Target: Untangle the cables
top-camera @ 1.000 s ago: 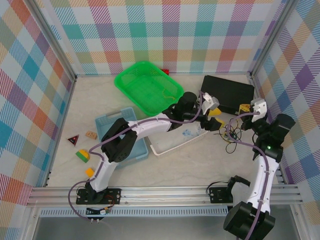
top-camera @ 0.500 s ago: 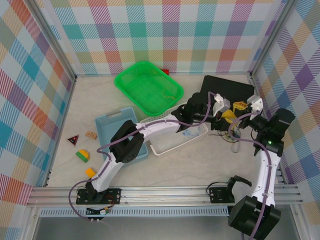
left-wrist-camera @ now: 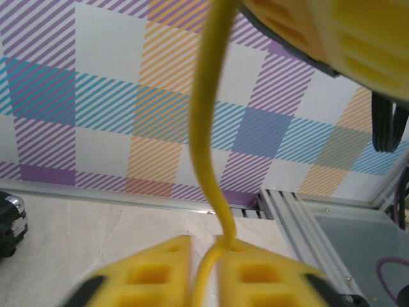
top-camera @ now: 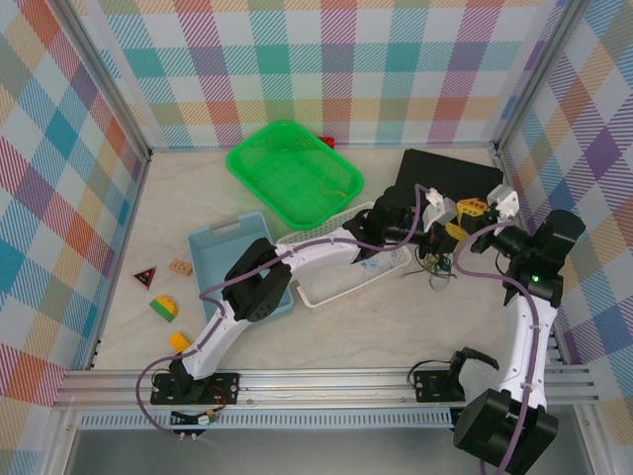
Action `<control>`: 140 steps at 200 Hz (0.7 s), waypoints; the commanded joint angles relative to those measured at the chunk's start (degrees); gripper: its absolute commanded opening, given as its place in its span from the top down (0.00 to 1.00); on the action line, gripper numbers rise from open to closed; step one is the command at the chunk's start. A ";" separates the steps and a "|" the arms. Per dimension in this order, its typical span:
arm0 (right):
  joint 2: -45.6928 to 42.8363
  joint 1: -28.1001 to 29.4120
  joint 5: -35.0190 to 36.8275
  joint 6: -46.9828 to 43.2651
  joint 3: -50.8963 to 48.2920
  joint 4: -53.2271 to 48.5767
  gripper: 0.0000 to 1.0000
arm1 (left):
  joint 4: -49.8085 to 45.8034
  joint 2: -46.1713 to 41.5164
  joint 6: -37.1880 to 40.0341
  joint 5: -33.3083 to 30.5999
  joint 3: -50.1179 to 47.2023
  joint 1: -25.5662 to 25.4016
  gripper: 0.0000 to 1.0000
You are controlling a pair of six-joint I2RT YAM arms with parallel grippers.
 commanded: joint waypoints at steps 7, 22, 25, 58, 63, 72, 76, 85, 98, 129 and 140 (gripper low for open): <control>-0.39 0.30 10.43 5.80 0.66 1.89 0.55 | 6.35 -0.04 -2.35 -2.14 0.59 0.21 1.00; -2.12 0.22 18.64 11.60 -0.96 3.21 0.39 | 11.58 1.09 -7.23 -4.16 0.74 1.20 1.00; -2.55 0.23 20.23 13.06 -1.31 3.13 0.38 | 12.32 1.49 -8.05 -4.52 1.08 1.39 1.00; -11.08 0.29 34.42 31.72 -4.12 -5.89 0.36 | 9.90 3.98 -8.46 -8.14 6.28 1.93 1.00; -12.27 0.38 35.63 34.12 -4.06 -8.40 0.37 | 9.84 4.13 -8.59 -9.11 6.65 1.97 1.00; -14.53 0.31 37.03 36.99 -3.72 -14.55 0.38 | 9.91 4.42 -8.91 -10.50 7.33 1.98 1.00; -15.34 0.35 37.81 38.62 -3.39 -17.15 0.40 | 9.80 4.53 -9.03 -10.85 7.56 1.92 1.00; -16.68 0.30 38.83 42.41 -2.44 -23.63 0.42 | 9.50 4.75 -9.19 -11.85 8.09 1.89 1.00; -17.86 0.53 37.03 45.37 -1.89 -30.25 0.43 | 9.02 4.91 -9.75 -13.75 8.64 1.70 1.00; -15.78 1.42 33.03 53.62 -0.54 -38.88 0.46 | 7.21 4.93 -9.80 -17.01 9.46 1.02 1.00; -14.09 1.85 31.63 54.68 -0.27 -39.62 0.47 | 7.07 4.95 -10.04 -17.45 9.62 0.75 1.00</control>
